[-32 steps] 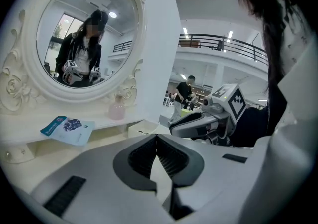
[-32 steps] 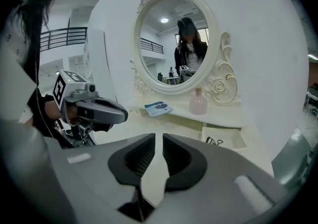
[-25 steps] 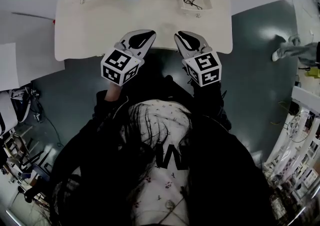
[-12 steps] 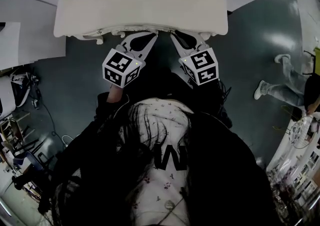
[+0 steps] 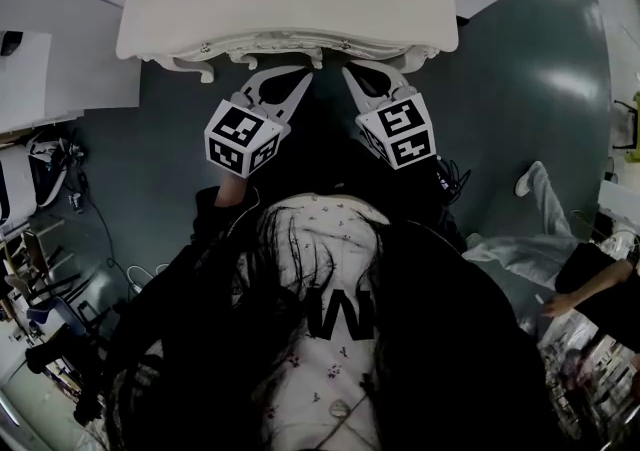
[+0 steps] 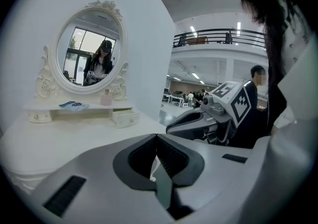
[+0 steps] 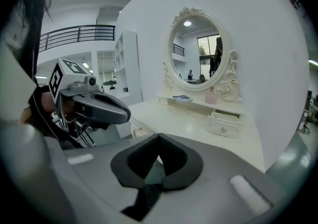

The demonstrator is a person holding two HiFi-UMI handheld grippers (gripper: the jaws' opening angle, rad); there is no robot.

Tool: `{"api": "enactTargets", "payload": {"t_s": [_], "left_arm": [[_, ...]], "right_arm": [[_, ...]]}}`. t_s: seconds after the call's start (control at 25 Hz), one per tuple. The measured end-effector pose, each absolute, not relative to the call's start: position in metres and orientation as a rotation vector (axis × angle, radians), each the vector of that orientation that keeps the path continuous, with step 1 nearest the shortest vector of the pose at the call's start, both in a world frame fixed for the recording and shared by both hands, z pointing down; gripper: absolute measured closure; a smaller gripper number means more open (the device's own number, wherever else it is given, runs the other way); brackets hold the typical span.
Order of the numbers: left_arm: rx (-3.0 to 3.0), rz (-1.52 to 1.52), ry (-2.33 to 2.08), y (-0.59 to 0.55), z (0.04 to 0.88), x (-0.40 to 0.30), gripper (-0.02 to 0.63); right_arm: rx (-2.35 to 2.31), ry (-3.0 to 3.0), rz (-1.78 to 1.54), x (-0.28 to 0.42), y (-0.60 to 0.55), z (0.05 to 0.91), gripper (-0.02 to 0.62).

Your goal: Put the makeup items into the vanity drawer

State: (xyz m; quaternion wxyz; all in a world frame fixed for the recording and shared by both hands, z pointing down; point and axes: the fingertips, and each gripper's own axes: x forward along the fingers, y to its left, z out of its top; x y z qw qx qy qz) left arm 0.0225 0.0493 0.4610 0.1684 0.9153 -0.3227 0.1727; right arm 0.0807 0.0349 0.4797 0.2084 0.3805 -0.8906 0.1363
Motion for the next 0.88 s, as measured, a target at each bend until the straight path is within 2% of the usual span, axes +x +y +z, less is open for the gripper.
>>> {"api": "enactTargets", "payload": {"t_s": [0.88], "left_arm": [[2.566, 0.463, -0.994, 0.051, 0.466, 0.004, 0.606]], "right_arm": [[0.957, -2.484, 0.315, 0.064, 0.034, 0.483, 0.586]]}}
